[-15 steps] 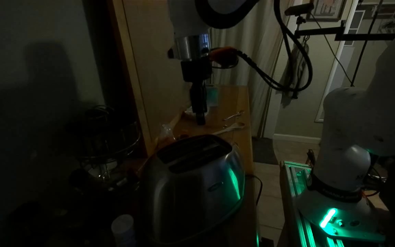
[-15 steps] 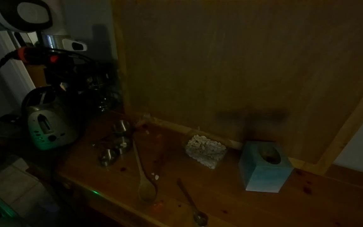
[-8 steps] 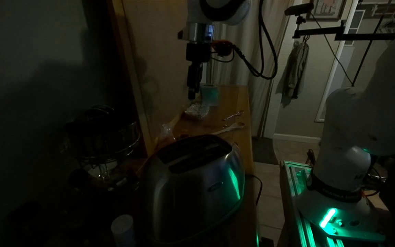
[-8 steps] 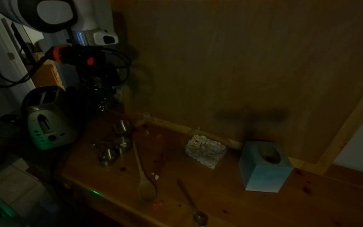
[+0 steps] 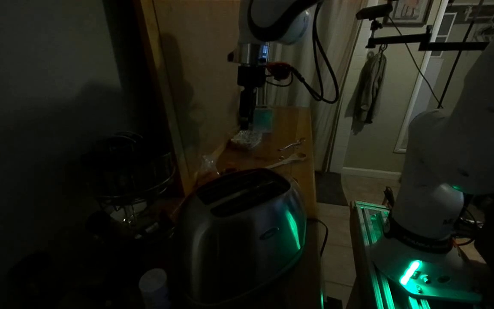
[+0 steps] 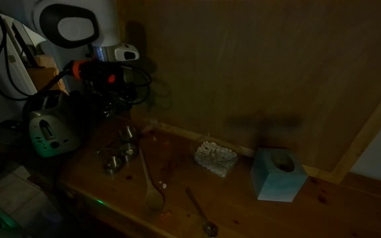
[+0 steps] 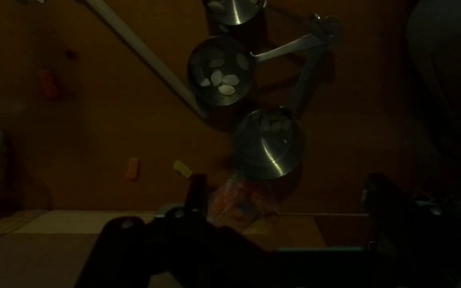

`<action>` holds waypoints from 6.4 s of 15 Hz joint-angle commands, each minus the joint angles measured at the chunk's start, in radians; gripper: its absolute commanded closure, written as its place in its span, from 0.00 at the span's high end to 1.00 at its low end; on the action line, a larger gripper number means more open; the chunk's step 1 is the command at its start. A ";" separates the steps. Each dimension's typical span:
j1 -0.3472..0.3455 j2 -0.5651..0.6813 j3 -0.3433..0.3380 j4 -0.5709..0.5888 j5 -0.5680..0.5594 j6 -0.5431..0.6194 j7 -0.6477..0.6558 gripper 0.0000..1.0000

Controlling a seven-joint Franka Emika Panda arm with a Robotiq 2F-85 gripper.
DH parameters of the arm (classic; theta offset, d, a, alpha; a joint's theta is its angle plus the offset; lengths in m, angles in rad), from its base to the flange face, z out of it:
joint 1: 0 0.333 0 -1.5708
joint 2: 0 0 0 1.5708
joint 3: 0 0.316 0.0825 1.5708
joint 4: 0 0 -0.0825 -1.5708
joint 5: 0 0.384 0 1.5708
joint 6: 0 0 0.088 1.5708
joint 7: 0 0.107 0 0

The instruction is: Pick up the orange object and put it on the wooden spoon, pick up the wooden spoon and pour the substance into the topmost silver measuring cup

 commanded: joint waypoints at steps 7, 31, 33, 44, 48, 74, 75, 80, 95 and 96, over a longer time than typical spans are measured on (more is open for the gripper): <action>-0.082 0.170 -0.074 0.007 0.087 0.177 -0.091 1.00; -0.265 0.522 -0.040 0.138 0.144 0.375 -0.221 1.00; -0.273 0.543 -0.035 0.151 0.144 0.375 -0.219 1.00; -0.313 0.604 -0.023 0.194 0.132 0.374 -0.206 0.56; -0.319 0.612 -0.021 0.198 0.127 0.377 -0.202 0.21; -0.318 0.547 -0.065 0.185 -0.086 0.305 -0.059 0.05; -0.318 0.546 -0.064 0.185 -0.086 0.304 -0.059 0.05; -0.322 0.556 -0.076 0.203 -0.100 0.268 -0.046 0.02; -0.391 0.567 -0.105 0.280 -0.115 -0.080 -0.152 0.01; -0.394 0.566 -0.103 0.272 -0.110 -0.085 -0.165 0.01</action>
